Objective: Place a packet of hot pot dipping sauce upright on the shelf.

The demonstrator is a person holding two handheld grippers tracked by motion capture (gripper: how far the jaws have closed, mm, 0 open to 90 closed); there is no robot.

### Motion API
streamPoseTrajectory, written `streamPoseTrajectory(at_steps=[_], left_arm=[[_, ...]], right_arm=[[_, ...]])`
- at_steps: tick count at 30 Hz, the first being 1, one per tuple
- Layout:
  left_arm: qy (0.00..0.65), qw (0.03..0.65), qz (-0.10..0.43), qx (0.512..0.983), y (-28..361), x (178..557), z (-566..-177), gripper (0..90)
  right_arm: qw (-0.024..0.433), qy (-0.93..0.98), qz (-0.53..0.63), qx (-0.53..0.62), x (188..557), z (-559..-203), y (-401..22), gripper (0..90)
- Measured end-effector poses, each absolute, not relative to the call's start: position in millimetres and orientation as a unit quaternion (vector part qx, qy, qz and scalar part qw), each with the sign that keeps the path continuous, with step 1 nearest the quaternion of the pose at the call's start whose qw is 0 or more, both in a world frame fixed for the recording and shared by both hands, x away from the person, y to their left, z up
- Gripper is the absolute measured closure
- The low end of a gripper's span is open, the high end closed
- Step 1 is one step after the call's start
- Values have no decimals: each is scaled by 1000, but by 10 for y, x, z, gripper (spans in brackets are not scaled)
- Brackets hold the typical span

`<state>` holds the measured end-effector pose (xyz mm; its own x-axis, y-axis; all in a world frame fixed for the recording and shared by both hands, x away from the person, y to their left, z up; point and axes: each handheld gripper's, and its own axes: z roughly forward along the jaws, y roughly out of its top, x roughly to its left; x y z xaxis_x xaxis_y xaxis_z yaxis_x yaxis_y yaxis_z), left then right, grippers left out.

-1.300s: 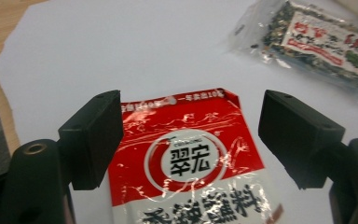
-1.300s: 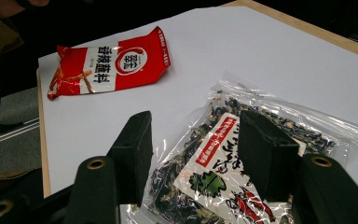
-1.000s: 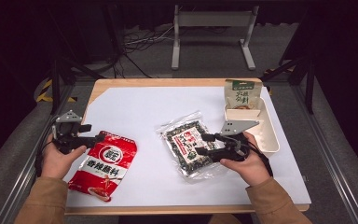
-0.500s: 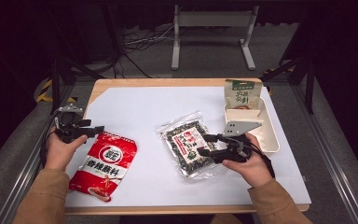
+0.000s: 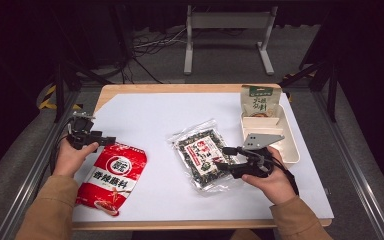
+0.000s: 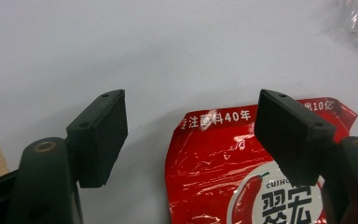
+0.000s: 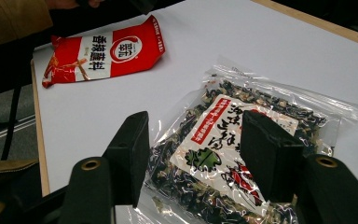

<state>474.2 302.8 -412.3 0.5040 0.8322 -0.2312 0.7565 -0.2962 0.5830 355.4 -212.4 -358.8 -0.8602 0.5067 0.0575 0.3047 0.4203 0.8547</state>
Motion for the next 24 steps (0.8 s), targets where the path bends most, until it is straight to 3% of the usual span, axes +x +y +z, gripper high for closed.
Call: streamPoseTrajectory(at_steps=[24], left_arm=[[480, 320, -6, 817, 2982, 4823, -4319, 285]], right_arm=[[100, 837, 480, 245, 3553, -3636, -2138, 424]])
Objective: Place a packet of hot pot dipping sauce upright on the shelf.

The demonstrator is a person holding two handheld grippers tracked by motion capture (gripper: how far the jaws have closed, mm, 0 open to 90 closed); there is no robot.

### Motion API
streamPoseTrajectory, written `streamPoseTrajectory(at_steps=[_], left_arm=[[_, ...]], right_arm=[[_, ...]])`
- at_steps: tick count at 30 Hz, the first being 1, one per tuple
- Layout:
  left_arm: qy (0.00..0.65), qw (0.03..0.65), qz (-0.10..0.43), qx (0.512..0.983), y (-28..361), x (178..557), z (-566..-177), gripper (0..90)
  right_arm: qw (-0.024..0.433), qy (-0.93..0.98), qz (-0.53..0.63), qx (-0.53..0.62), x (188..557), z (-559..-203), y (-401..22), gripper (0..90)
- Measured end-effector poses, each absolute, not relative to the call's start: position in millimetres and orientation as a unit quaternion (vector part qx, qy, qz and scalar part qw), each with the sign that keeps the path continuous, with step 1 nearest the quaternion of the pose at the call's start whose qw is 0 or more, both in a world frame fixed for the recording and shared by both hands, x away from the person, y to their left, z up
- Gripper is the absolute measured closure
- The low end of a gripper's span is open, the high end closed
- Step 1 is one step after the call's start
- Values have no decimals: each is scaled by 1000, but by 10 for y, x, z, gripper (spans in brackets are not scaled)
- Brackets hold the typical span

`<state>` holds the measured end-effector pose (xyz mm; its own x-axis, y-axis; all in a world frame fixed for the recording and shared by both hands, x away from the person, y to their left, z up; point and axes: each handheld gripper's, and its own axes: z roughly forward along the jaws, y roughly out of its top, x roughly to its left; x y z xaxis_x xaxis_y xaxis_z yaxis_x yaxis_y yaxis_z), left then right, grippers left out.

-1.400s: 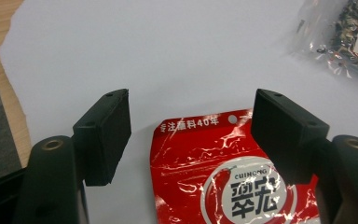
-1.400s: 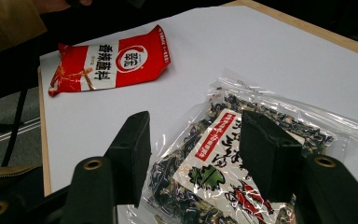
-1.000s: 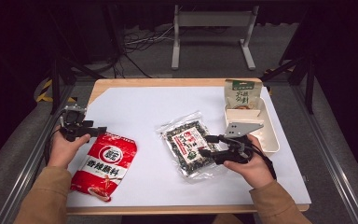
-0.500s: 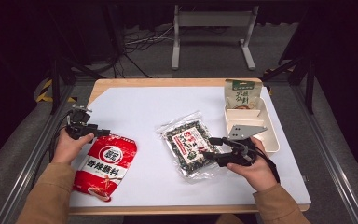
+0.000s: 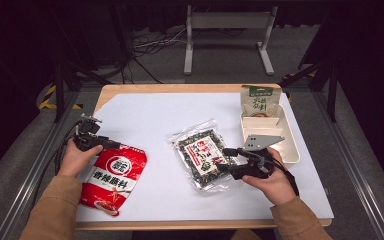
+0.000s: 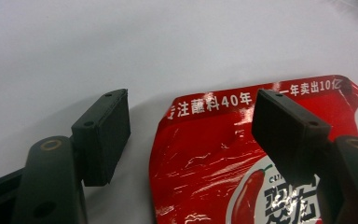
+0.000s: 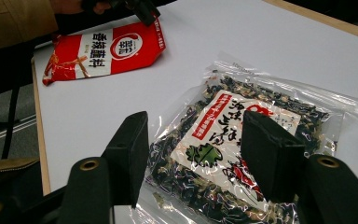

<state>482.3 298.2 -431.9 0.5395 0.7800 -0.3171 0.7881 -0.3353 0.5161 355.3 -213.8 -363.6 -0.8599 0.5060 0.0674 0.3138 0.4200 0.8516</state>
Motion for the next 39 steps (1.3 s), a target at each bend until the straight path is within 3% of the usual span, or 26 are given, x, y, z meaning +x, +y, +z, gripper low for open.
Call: streamPoseTrajectory(at_steps=[5, 17, 21, 25, 28, 39], left_arm=[[480, 322, -14, 816, 2986, 4826, -4348, 286], [478, 300, -4, 826, 2907, 4777, -4308, 475], [486, 303, -3, 820, 2917, 4755, -4270, 699], [476, 302, 6, 826, 2907, 4735, -4238, 758], [473, 302, 8, 828, 2895, 4714, -4218, 854], [459, 322, 20, 828, 2954, 4584, -4031, 900]], right_arm=[[95, 838, 478, 245, 3553, -3661, -2128, 422], [92, 838, 479, 246, 3560, -3677, -2125, 420], [91, 837, 481, 245, 3563, -3671, -2116, 419], [90, 837, 481, 244, 3569, -3671, -2112, 419], [89, 837, 481, 244, 3575, -3674, -2110, 419], [91, 835, 484, 246, 3579, -3667, -2122, 415]])
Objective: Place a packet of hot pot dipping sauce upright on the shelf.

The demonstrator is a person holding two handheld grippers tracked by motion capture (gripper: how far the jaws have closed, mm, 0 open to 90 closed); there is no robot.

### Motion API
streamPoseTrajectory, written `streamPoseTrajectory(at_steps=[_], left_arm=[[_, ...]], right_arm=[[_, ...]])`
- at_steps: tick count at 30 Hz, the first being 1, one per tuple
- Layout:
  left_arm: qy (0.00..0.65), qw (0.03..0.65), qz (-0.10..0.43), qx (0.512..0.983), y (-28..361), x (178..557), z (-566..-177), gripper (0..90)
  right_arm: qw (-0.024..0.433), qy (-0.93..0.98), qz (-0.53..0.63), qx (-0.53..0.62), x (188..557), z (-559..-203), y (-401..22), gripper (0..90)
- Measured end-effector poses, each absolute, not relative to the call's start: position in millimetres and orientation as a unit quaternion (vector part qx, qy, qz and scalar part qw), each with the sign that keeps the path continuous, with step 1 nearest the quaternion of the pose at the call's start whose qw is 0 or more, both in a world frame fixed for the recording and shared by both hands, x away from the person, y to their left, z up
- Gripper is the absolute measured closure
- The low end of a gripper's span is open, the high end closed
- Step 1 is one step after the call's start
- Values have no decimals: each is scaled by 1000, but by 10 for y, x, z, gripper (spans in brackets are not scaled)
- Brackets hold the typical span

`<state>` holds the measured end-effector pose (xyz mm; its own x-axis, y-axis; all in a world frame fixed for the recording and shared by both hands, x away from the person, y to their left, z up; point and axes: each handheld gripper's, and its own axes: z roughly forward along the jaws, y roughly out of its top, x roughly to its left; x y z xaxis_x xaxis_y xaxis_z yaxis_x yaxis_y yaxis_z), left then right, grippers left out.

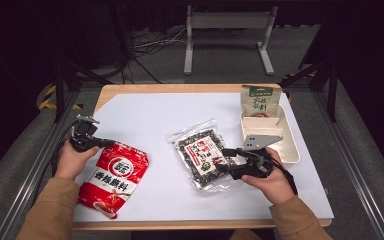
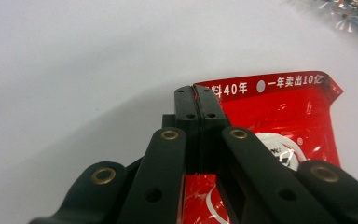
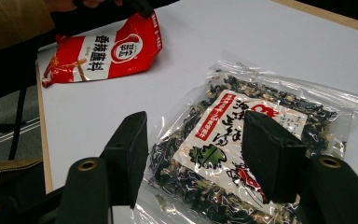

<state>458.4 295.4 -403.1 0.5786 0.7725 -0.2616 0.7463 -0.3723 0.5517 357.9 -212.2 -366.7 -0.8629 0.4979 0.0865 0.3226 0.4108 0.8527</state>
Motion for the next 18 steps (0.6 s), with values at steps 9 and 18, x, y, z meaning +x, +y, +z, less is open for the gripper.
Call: streamPoseTrajectory(at_steps=[9, 18], left_arm=[[457, 336, 49, 822, 2930, 4340, -3675, 900], [447, 375, 79, 809, 2905, 3962, -3323, 900]], right_arm=[[90, 837, 483, 242, 3581, -3667, -2088, 416], [89, 838, 481, 240, 3571, -3678, -2063, 415]])
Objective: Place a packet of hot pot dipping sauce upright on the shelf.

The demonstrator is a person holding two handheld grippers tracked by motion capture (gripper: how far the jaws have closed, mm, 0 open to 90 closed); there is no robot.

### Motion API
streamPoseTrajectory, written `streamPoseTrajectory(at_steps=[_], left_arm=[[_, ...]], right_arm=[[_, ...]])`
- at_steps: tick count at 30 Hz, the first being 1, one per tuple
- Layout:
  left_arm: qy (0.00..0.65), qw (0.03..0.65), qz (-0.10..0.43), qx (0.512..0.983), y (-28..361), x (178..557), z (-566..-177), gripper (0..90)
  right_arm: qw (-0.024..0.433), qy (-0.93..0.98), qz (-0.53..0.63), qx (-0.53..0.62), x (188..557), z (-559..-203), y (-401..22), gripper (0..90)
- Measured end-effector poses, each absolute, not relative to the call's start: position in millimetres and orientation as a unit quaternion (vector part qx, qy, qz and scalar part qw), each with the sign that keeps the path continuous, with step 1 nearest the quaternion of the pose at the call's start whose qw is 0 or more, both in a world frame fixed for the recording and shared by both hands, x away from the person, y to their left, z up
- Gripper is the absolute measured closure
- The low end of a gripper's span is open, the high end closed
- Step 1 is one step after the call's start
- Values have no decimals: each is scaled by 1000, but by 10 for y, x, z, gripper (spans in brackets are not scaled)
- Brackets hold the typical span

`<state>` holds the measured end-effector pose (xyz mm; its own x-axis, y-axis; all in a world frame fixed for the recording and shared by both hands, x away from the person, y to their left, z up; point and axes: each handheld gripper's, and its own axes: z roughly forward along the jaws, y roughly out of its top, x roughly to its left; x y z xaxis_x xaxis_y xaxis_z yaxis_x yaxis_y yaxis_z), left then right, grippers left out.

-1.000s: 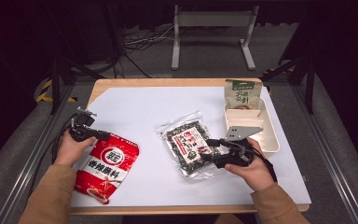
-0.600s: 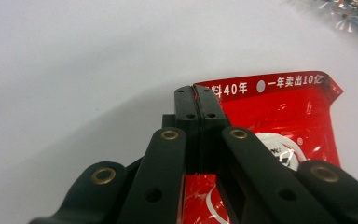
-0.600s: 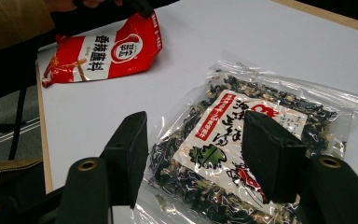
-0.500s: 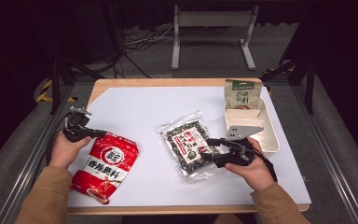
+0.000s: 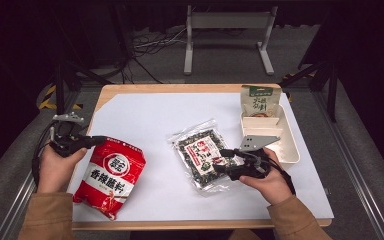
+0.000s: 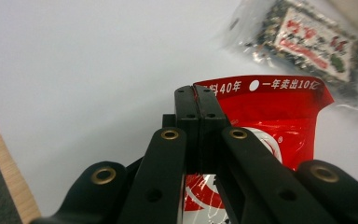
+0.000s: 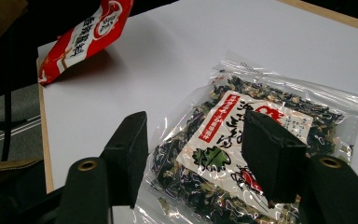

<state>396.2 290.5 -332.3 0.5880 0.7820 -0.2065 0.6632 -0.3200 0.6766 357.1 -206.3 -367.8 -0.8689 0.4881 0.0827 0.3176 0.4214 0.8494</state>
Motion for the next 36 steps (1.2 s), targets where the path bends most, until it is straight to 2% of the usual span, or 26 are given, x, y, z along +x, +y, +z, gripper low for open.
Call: streamPoseTrajectory(at_steps=[7, 19, 30, 36], left_arm=[[419, 390, 118, 811, 2772, 3703, -3049, 900], [365, 465, 123, 797, 2789, 3420, -2843, 900], [311, 523, 110, 786, 2684, 3202, -2702, 900], [288, 531, 142, 784, 2544, 3108, -2604, 900]], right_arm=[[87, 839, 483, 235, 3552, -3671, -2032, 415], [103, 827, 500, 237, 3528, -3614, -2055, 428], [96, 823, 512, 226, 3535, -3594, -2008, 433], [90, 826, 515, 209, 3539, -3541, -1910, 433]])
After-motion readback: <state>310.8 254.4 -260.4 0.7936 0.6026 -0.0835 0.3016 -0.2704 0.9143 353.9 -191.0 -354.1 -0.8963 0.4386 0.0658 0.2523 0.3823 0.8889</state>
